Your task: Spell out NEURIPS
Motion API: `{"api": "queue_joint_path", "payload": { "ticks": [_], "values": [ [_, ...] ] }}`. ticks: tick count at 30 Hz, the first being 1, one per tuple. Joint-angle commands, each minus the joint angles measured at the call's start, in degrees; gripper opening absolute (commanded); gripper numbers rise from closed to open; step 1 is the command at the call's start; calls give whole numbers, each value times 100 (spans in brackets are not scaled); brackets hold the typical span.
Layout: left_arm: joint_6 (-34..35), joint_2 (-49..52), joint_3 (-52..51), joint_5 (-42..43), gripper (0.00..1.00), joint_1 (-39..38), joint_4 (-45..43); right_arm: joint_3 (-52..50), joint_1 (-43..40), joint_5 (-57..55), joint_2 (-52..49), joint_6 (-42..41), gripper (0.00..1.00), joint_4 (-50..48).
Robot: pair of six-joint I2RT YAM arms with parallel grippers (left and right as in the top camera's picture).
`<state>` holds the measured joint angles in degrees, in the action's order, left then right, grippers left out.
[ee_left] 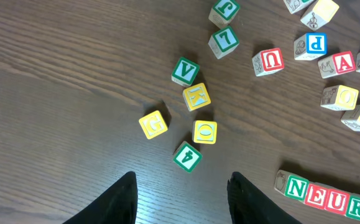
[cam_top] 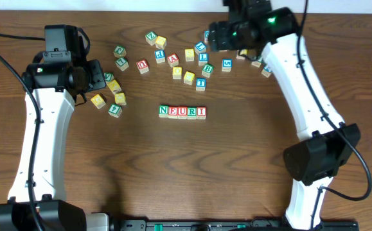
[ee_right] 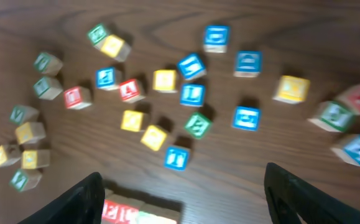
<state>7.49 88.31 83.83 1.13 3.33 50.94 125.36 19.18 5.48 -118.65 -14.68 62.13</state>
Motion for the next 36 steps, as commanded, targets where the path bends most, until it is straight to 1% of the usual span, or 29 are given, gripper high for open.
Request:
{"api": "queue_joint_path", "payload": {
  "ticks": [1,6,9,16,21,25,36],
  "values": [
    [31,42,-52,-33,47,24,0,142,-321,-216,15,-50,76,234],
    [31,42,-52,-33,47,24,0,138,-688,-415,15,-50,76,516],
    [31,42,-52,-33,47,24,0,138,-756,-474,15,-50,76,522],
    [31,42,-52,-33,47,24,0,138,-761,-557,13,-52,77,608],
    [31,42,-52,-33,47,24,0,138,-754,-791,-2,-275,77,730],
    [31,42,-52,-33,47,24,-2,138,-656,-780,-118,-461,77,643],
    [31,42,-52,-33,47,24,-2,138,-42,-640,-334,-459,78,52]
  ]
}}
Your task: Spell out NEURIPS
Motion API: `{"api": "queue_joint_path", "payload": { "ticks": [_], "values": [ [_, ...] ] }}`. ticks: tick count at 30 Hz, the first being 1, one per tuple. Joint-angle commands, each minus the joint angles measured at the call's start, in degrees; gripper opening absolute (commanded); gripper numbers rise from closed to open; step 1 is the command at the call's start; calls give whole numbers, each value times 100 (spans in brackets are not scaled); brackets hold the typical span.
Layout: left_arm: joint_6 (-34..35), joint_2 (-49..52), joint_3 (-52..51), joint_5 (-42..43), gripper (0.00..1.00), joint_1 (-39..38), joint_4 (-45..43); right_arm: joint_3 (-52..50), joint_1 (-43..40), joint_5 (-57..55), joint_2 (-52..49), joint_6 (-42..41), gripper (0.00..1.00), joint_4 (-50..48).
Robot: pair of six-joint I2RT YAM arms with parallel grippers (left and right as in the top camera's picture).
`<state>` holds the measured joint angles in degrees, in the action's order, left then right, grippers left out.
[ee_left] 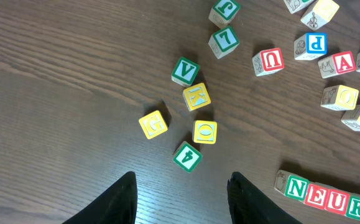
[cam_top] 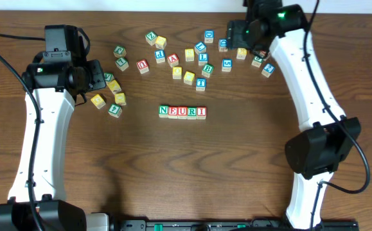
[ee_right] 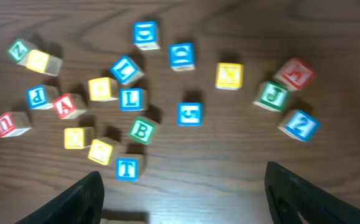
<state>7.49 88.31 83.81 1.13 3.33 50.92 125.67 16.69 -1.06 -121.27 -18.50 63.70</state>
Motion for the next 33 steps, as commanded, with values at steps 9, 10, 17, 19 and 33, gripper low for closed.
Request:
{"api": "queue_joint_path", "payload": {
  "ticks": [9,10,17,19,33],
  "values": [
    [31,42,-50,-33,47,24,-7,107,586,-9,-92,-76,79,-435],
    [31,42,-50,-33,47,24,-31,107,608,-11,-98,-74,79,-435],
    [31,42,-50,-33,47,24,-46,107,710,-13,-138,-9,80,-433],
    [31,42,-50,-33,47,24,-46,107,710,-46,-138,39,81,-433],
    [24,42,0,-33,47,24,-374,107,710,-50,-138,37,82,-350]
  ]
}}
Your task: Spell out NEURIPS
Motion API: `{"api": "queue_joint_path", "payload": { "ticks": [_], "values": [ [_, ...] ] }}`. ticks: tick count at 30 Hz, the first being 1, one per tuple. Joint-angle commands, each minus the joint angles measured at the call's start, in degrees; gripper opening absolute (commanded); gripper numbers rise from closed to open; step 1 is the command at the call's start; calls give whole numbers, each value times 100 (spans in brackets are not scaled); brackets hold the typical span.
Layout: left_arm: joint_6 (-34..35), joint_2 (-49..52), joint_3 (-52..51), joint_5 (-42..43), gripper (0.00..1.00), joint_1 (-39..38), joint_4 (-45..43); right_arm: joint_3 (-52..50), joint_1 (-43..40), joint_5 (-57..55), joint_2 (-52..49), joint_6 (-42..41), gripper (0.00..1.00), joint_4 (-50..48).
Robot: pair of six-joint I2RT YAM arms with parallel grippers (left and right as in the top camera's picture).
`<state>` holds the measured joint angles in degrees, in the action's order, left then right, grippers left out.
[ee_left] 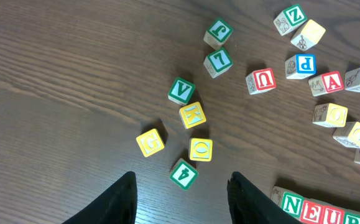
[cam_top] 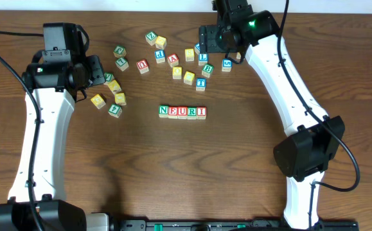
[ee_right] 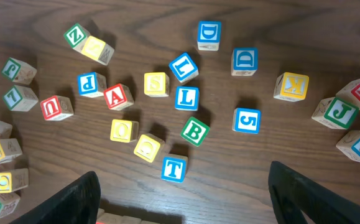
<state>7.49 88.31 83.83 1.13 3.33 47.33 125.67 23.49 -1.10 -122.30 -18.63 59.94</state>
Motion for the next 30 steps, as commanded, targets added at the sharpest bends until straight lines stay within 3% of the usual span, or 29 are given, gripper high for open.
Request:
{"api": "queue_joint_path", "payload": {
  "ticks": [1,17,24,30],
  "values": [
    [26,42,39,-33,47,24,-13,107,31,-46,-35,50,82,35],
    [28,42,544,-35,47,24,92,107,66,-15,-63,44,82,-111],
    [31,42,544,-35,47,24,55,109,299,634,-352,459,80,-1178],
    [28,42,542,-33,47,24,57,109,723,442,-763,914,80,-2168]
  ]
}}
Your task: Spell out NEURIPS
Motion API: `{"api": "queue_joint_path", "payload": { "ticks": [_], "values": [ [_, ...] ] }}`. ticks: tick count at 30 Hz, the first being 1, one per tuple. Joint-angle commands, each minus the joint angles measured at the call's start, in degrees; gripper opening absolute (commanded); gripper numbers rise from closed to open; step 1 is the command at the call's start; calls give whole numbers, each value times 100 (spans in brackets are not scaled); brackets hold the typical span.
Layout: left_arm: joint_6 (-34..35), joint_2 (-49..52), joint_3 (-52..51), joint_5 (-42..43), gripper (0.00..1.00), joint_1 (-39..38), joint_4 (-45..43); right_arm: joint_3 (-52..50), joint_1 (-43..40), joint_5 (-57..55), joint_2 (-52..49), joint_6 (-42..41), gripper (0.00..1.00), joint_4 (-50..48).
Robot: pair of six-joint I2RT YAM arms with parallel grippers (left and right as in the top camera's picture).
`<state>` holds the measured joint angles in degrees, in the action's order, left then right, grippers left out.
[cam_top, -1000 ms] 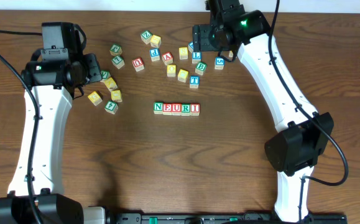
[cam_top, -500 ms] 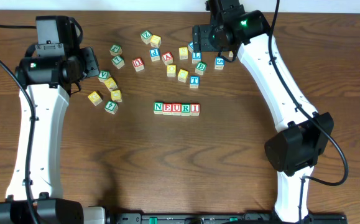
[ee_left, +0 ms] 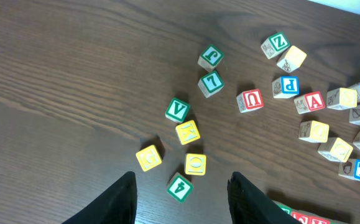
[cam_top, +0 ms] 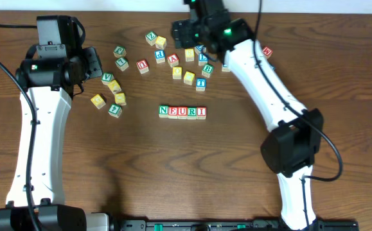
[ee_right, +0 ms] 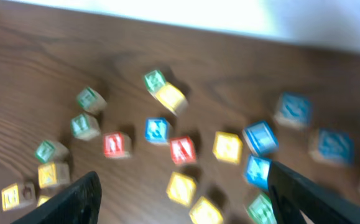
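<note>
The finished row N-E-U-R-I (cam_top: 182,111) lies mid-table. The blue P block (ee_left: 286,86) sits in the scatter behind it, left of a red A (ee_left: 313,101); it also shows as a blurred blue P block (ee_right: 156,130) in the right wrist view. My right gripper (ee_right: 189,199) hangs open and empty over the left half of that scatter, high near the back edge, its view smeared. Farther left, my left gripper (ee_left: 183,202) is open and empty above a small cluster of blocks, with a green 4 (ee_left: 180,186) between its fingers' line of sight.
Loose blocks: green V (ee_left: 177,110), yellow K (ee_left: 188,132), yellow O (ee_left: 195,164), yellow G (ee_left: 148,157), green J (ee_left: 211,56), green 7 (ee_left: 211,82), red U (ee_left: 250,100), green Z (ee_left: 274,43), blue T (ee_left: 359,170). The table's back edge (ee_right: 167,15) meets a white wall.
My right gripper has moved left and back, from over the scatter's middle to its left half. The left wrist view has drawn back and shows more table. Blocks are unmoved.
Throughout, the NEURI row and loose blocks stayed put and both grippers stayed open and empty. My right gripper was over the scatter's right-middle, then farther right, then back toward the middle, and now over its left half. The left arm shifted slightly back.
</note>
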<state>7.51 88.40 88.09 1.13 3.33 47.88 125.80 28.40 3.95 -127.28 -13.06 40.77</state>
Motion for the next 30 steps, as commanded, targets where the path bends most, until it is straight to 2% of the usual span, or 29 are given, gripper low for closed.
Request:
{"api": "queue_joint_path", "payload": {
  "ticks": [1,6,10,15,21,30],
  "values": [
    [28,33,116,-33,47,24,2,96,293,-136,-356,448,80,-391],
    [26,33,116,-35,47,24,2,96,505,-387,-960,656,77,-1054],
    [28,33,116,-35,47,24,2,96,579,-560,-1429,780,63,-1652],
    [28,33,116,-33,47,24,2,96,588,-555,-1709,774,56,-1853],
    [28,33,116,-33,47,24,2,94,590,-542,-2020,468,55,-2153],
    [28,33,116,-33,47,24,2,94,645,-529,-2232,450,58,-2371]
  ]
}}
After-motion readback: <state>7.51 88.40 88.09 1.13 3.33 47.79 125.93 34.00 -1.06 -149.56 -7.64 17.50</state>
